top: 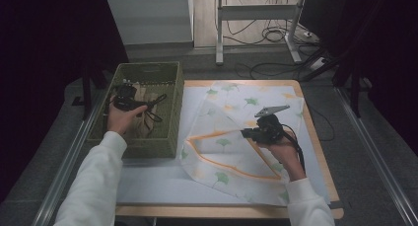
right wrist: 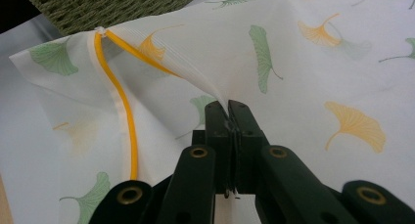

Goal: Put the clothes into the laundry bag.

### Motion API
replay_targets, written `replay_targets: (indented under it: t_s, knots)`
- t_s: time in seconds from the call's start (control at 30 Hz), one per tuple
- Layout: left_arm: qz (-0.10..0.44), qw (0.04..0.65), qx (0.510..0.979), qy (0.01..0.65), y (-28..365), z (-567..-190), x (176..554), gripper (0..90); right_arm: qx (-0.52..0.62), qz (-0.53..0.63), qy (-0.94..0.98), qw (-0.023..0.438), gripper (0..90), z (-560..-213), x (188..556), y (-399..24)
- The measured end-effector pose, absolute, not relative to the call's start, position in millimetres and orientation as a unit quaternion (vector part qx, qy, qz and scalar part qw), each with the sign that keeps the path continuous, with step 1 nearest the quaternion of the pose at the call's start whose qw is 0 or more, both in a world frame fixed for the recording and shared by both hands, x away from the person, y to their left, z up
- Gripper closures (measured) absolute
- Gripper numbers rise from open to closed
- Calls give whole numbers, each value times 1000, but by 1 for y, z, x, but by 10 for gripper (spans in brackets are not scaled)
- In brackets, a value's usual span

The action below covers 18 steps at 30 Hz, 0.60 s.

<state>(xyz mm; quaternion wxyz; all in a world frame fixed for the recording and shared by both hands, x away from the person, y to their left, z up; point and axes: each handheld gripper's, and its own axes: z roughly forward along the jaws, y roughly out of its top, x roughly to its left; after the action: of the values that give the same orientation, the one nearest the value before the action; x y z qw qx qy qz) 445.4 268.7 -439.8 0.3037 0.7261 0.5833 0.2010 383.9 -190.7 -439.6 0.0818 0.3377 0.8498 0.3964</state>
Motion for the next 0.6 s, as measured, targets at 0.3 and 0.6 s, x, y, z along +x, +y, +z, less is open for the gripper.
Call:
replay_targets:
  t_s: [0.3,0.6]
  knots:
    - [171,283,730,599,273,-457,460,164,338,396,850,80,864,-440,385,-192]
    - [165,275,731,602,269,-464,466,161,337,395,851,81,863,-440,385,-192]
